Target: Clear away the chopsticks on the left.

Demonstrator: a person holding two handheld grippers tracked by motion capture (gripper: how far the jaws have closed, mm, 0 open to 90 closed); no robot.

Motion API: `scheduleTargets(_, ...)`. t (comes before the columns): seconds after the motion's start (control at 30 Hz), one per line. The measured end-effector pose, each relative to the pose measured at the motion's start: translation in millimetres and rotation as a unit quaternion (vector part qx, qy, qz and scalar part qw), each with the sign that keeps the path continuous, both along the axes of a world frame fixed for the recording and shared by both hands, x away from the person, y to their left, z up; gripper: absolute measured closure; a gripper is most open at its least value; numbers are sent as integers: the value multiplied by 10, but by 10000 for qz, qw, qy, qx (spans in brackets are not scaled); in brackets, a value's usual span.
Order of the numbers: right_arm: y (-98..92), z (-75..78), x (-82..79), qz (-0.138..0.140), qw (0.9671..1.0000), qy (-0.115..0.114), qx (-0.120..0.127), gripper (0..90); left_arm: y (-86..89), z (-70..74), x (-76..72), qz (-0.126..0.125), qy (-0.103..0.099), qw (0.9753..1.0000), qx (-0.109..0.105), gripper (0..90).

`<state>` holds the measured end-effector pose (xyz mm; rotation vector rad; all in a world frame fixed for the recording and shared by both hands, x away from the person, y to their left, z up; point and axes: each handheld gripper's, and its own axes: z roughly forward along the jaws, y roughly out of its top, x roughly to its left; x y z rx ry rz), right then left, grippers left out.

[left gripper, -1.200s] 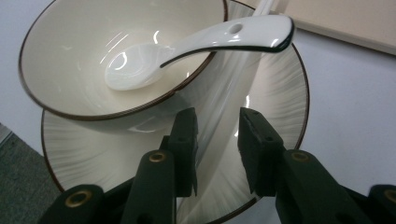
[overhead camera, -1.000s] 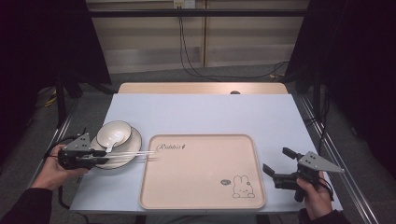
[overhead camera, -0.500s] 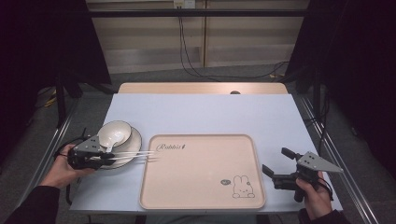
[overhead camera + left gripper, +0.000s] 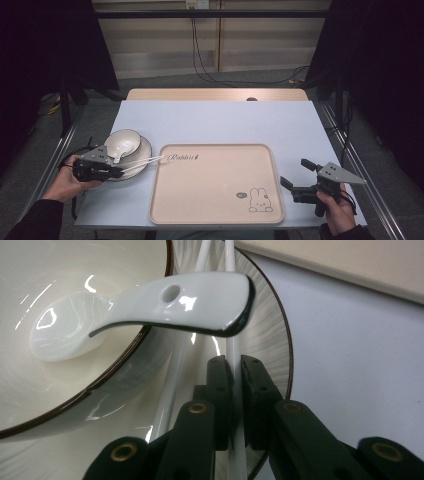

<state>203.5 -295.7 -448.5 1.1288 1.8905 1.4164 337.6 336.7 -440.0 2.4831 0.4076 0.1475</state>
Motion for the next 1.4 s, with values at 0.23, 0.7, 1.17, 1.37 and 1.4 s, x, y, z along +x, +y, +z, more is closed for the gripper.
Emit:
scheduleTargets(0.23, 5, -3, 3, 24, 10000, 9, 19, 14, -29, 56, -46, 122, 153, 9996, -183, 843)
scheduleTargets(0.7, 9, 11, -10, 54, 9999, -77, 74, 14, -71, 255, -223, 683, 374, 9930, -883, 842)
scheduleTargets(1.17, 4, 12, -2, 32, 9999, -94, 80, 15, -35, 410, -591, 1848, 344, 9717, -1432, 841)
scheduleTargets(1.37, 4, 13, -5, 27, 9999, -87, 89, 15, -183, 450, -779, 2139, 295, 9623, -1654, 841)
scheduleTargets(1.4, 4, 12, -5, 27, 9999, -87, 87, 15, -218, 451, -805, 2204, 313, 9604, -1678, 841)
